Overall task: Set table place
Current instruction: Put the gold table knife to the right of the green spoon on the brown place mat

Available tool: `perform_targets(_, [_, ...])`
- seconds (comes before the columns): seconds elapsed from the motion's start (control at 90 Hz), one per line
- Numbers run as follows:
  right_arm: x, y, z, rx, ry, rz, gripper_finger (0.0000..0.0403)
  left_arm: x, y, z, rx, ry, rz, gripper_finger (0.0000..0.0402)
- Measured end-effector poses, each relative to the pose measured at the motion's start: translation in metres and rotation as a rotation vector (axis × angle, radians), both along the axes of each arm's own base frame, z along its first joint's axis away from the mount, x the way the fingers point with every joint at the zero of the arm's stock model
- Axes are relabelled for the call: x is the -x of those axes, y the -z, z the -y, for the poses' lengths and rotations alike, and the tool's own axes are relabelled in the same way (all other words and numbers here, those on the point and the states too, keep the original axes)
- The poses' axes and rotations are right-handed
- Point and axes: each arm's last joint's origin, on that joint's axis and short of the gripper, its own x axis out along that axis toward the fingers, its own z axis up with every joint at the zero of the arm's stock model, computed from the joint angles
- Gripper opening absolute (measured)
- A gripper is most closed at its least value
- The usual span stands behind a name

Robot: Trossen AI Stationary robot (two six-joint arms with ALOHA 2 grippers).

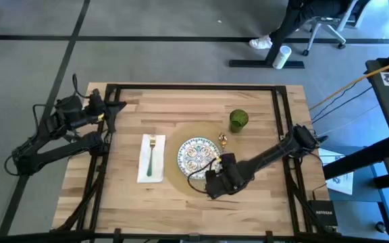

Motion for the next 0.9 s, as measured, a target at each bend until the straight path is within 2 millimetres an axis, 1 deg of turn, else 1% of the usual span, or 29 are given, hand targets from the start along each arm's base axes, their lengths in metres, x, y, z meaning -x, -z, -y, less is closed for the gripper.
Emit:
perform_targets(0.211, [0.011, 0.023, -0.010, -0.003, 0.057, -0.011, 0.0000, 0.000, 0.000, 0.000, 0.010, -0.002, 0.002, 0.0000])
perform_targets(0.333, [0.014, 0.037, -0.008, -0.002, 0.071, -0.021, 0.0000, 0.000, 0.001, 0.000, 0.020, -0.003, 0.000, 0.0000])
perform_targets(0.544, [0.021, 0.055, -0.003, 0.034, 0.111, -0.035, 0.0000, 0.000, 0.001, 0.000, 0.025, -0.004, 0.002, 0.0000])
perform_targets(0.767, [0.026, 0.064, 0.001, 0.047, 0.114, -0.031, 0.0000, 0.000, 0.001, 0.000, 0.028, -0.005, 0.004, 0.0000])
perform_targets(0.9, [0.035, 0.066, 0.007, 0.067, 0.134, -0.014, 0.0000, 0.000, 0.001, 0.000, 0.029, -0.005, 0.003, 0.0000])
